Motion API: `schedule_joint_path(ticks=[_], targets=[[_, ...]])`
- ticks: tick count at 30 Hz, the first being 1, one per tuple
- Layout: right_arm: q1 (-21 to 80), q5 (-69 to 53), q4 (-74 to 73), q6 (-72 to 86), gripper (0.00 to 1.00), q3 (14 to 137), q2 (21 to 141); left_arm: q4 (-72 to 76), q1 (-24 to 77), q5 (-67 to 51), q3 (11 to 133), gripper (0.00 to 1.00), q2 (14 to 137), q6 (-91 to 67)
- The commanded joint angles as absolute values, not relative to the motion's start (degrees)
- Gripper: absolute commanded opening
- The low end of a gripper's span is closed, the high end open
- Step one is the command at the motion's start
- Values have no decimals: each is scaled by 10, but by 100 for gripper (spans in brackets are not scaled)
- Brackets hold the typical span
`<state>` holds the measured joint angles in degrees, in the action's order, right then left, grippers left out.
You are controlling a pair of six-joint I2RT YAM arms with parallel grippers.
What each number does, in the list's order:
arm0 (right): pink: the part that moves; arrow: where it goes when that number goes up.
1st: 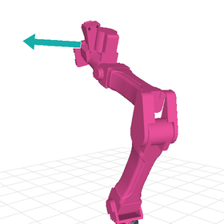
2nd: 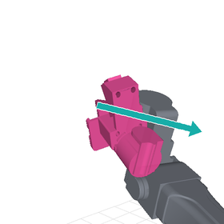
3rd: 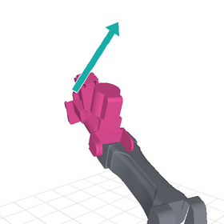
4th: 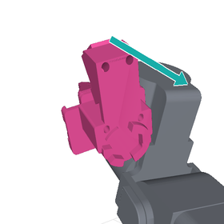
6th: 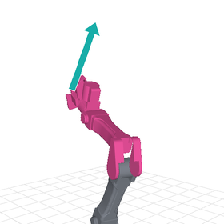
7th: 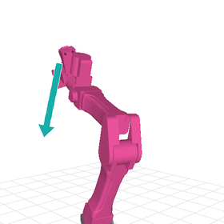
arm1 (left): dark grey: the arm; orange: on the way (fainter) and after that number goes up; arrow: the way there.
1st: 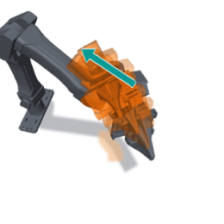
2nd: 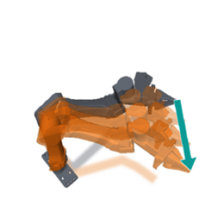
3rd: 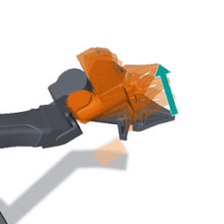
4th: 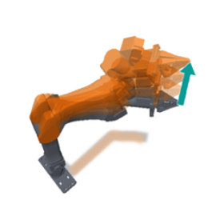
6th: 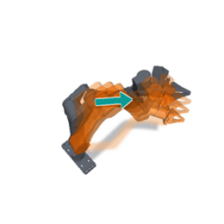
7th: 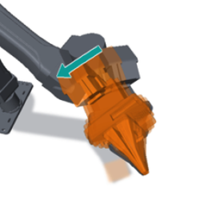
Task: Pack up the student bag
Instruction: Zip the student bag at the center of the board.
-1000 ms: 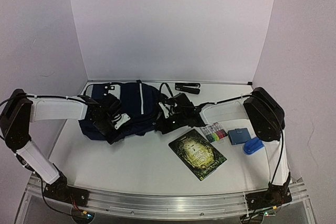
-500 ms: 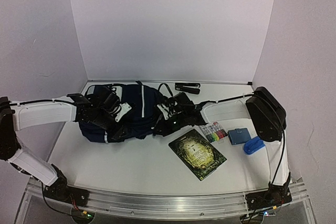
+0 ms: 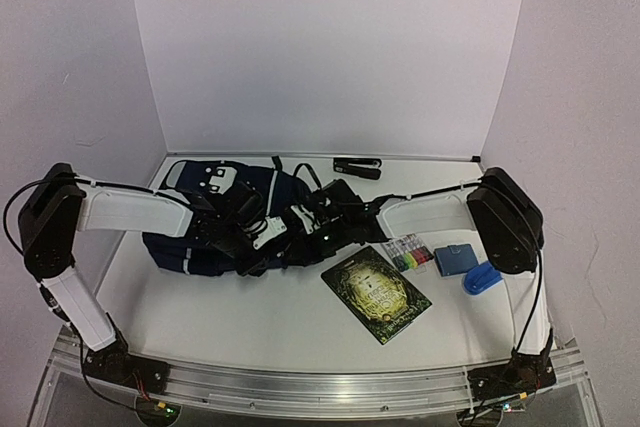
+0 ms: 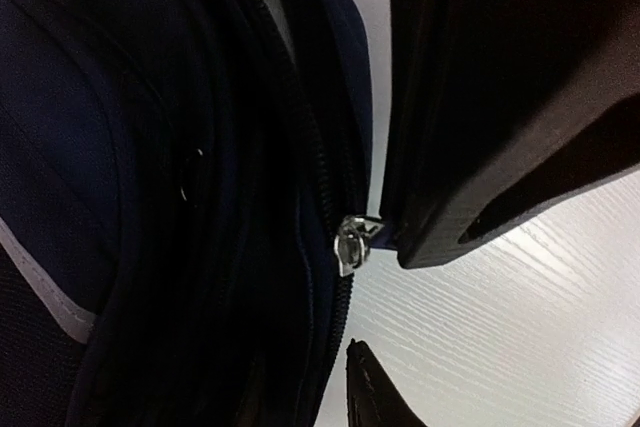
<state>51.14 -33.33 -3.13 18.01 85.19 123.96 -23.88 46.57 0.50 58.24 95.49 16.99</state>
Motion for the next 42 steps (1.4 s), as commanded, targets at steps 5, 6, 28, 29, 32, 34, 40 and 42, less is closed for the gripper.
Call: schedule_joint_path(ticks=[5,6,28,29,32,34,40,42], targets=[[495,-308,-45,141,0,826,1183,-263,470,55,556,0,916,160],[488,-302,-53,131,0,820,1179,-274,469,60,545,0,900,158],[485,-350,-112,113,0,860,1195,-381,455,51,542,47,735,100],[493,-352,-108,119,0,863,1196,-386,462,42,555,49,737,92],[508,-361,-101,133,0,879,1204,-383,483,11,585,53,751,74],[516,-365,-98,142,0,891,1209,-369,485,-6,589,55,763,68],[528,-371,-93,162,0,915,1216,-319,489,-47,589,54,826,61],[528,-370,-92,162,0,915,1217,-305,489,-44,586,53,844,59]])
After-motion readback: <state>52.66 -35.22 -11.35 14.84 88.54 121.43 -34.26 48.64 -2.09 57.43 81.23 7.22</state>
